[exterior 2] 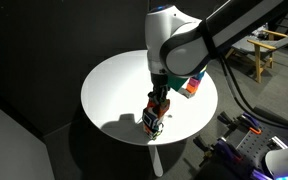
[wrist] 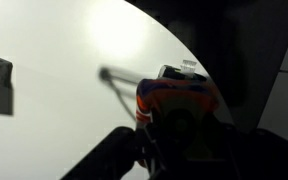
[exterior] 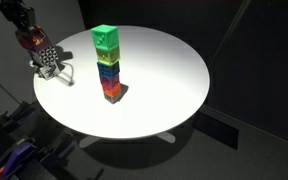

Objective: Remove the square plush toy from the top of the stack and put it on the table

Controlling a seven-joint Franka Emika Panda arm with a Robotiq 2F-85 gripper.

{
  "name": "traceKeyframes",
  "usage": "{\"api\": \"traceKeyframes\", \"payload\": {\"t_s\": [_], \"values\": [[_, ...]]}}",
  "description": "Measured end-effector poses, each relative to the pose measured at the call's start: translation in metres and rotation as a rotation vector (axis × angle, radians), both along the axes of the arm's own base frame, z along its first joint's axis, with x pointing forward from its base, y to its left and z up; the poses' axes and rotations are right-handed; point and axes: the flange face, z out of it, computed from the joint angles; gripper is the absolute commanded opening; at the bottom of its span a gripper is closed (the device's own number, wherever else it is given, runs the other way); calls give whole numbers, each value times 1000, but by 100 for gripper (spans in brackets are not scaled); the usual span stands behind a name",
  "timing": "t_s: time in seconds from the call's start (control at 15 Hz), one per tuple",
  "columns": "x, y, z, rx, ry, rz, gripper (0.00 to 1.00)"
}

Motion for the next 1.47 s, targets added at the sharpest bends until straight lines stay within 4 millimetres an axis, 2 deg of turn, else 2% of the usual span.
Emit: {"api": "traceKeyframes", "payload": {"t_s": [0.27,0.8,1.2,1.47], "values": [[4,-8,9,-9,4,-16,10],[20,-40,42,-35,25,-84,10],[31,-63,45,-61,7,-83,10],[36,-76,39,-81,12,-67,9]]}}
